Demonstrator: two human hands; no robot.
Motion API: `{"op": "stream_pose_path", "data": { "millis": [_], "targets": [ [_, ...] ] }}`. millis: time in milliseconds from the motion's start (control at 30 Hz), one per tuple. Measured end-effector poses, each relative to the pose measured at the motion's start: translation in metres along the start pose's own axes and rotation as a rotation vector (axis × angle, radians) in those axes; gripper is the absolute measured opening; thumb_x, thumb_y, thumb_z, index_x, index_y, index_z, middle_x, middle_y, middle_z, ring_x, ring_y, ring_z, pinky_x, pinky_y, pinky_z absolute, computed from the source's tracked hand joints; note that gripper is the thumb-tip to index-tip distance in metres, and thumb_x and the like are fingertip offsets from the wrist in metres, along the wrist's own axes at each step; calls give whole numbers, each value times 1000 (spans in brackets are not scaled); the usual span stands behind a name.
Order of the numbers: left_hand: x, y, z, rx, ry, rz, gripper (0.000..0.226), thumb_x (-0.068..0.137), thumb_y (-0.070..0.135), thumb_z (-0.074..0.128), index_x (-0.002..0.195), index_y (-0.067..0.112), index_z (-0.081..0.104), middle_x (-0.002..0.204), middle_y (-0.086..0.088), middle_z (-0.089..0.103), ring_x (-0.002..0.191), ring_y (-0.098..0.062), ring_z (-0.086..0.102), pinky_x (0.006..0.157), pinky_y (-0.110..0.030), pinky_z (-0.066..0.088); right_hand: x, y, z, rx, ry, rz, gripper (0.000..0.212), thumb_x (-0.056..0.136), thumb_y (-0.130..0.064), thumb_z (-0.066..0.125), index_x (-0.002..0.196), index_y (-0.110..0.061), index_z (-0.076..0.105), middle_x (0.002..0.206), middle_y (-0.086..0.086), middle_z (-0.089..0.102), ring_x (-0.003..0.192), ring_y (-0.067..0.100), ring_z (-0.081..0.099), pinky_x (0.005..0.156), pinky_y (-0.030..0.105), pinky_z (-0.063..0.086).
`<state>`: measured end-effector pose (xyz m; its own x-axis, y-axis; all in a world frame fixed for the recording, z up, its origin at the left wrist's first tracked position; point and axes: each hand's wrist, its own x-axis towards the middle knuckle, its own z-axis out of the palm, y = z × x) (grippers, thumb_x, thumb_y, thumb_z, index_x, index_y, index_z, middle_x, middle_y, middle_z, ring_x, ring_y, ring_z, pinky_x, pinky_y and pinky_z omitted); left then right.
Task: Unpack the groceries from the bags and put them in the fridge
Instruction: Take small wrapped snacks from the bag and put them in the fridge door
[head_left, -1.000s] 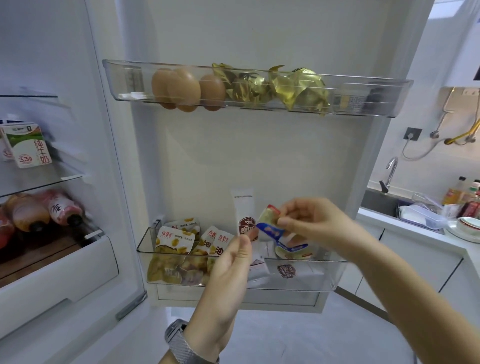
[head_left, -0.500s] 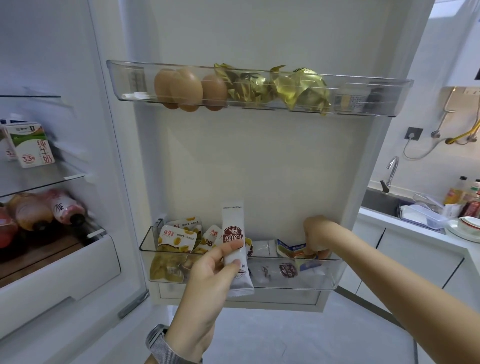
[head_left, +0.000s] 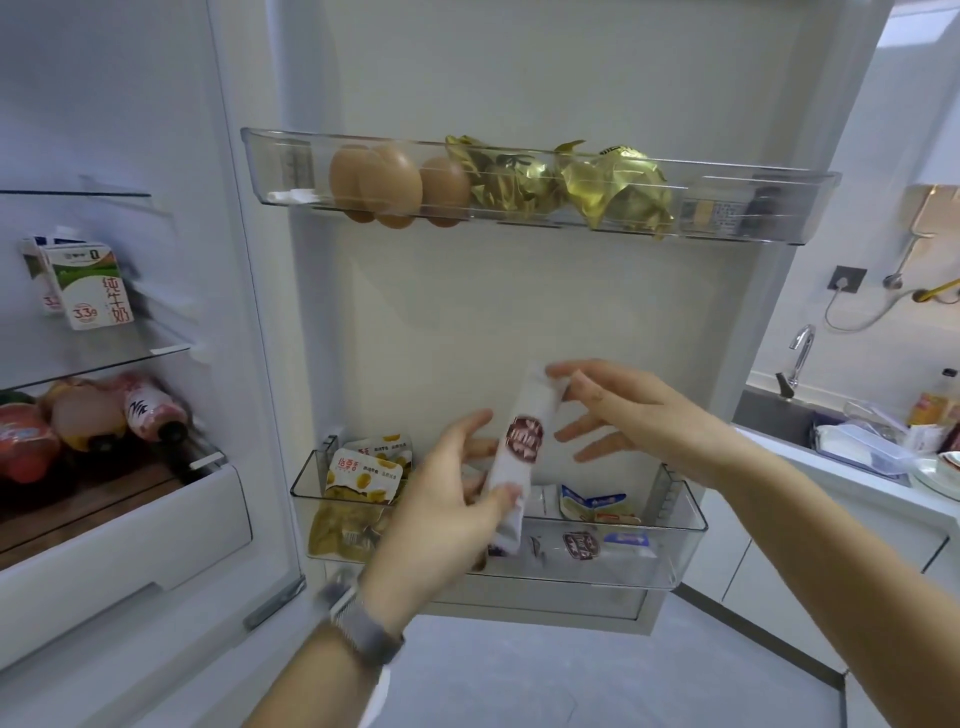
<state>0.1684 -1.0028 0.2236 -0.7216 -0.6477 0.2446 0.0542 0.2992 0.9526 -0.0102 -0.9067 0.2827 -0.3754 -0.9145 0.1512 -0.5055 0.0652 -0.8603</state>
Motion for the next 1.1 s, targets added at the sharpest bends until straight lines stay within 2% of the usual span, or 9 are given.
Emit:
{"op": "stream_pose_path", "data": {
  "millis": [133, 200, 267, 367, 500, 733, 867, 967, 1100],
  "targets": [
    [42, 25, -2, 358, -71, 212, 43, 86, 6, 62, 124, 27, 60, 109, 15, 65, 94, -4, 65, 82, -15, 54, -5, 0, -9, -318, 200, -158, 60, 90, -35, 61, 141, -46, 33, 111, -16, 54, 87, 10, 69, 78, 32, 60],
    [57, 26, 2, 519, -164, 263, 41, 87, 6, 62, 121, 28, 63, 105, 15, 64, 93, -3, 61, 72, -1, 44, -6, 13, -15, -279, 292, -111, 71, 89, -30, 65, 144, -47, 22, 102, -5, 60, 79, 13, 69, 71, 29, 60],
    [69, 19, 7, 658, -305, 286, 41, 87, 10, 64, 122, 30, 63, 109, 13, 66, 98, -2, 59, 78, -2, 42, -12, 30, -20, -268, 285, -14, 74, 90, -26, 64, 144, -44, 16, 91, 9, 67, 77, 21, 68, 67, 31, 60],
    [81, 0, 13, 737, -513, 230, 40, 86, 11, 66, 122, 29, 64, 114, 10, 69, 98, 1, 62, 90, -14, 47, -21, 52, -24, -586, 122, 166, 49, 93, -33, 59, 136, -36, 35, 99, 8, 69, 85, 21, 65, 76, 29, 55],
    [88, -21, 21, 686, -687, 144, 18, 85, 16, 70, 103, 18, 75, 99, 4, 75, 80, 7, 64, 77, -11, 51, -24, 66, -26, -854, -51, 197, 15, 91, -31, 63, 103, -28, 70, 97, -6, 65, 82, 11, 58, 71, 18, 43],
    [93, -32, 24, 688, -765, 34, 15, 87, 12, 66, 99, 13, 76, 98, -3, 75, 81, -5, 64, 81, -22, 53, -13, 73, -13, -959, -194, 159, 21, 89, -31, 63, 97, -19, 78, 93, -6, 73, 67, 8, 50, 54, 6, 33],
    [89, -29, 22, 804, -736, 35, 21, 91, 15, 58, 102, 20, 75, 104, -1, 74, 91, -10, 64, 91, -31, 51, -13, 73, -15, -849, -69, 153, 18, 88, -26, 61, 91, -19, 77, 86, -9, 71, 74, 8, 57, 59, 7, 38],
    [78, -24, 21, 870, -634, 92, 22, 93, 22, 55, 109, 25, 71, 108, 5, 70, 98, -10, 62, 86, -21, 48, -24, 72, -17, -739, 122, 107, 16, 91, -26, 61, 93, -18, 75, 85, -9, 70, 76, 7, 61, 65, 7, 42],
    [60, -18, 23, 801, -304, 195, 21, 90, 26, 55, 106, 29, 69, 105, 11, 70, 96, -8, 63, 90, -27, 50, -57, 73, -25, -544, 561, 97, 19, 90, -29, 63, 84, -16, 75, 74, -6, 70, 71, 11, 66, 67, 27, 54]
  ]
}}
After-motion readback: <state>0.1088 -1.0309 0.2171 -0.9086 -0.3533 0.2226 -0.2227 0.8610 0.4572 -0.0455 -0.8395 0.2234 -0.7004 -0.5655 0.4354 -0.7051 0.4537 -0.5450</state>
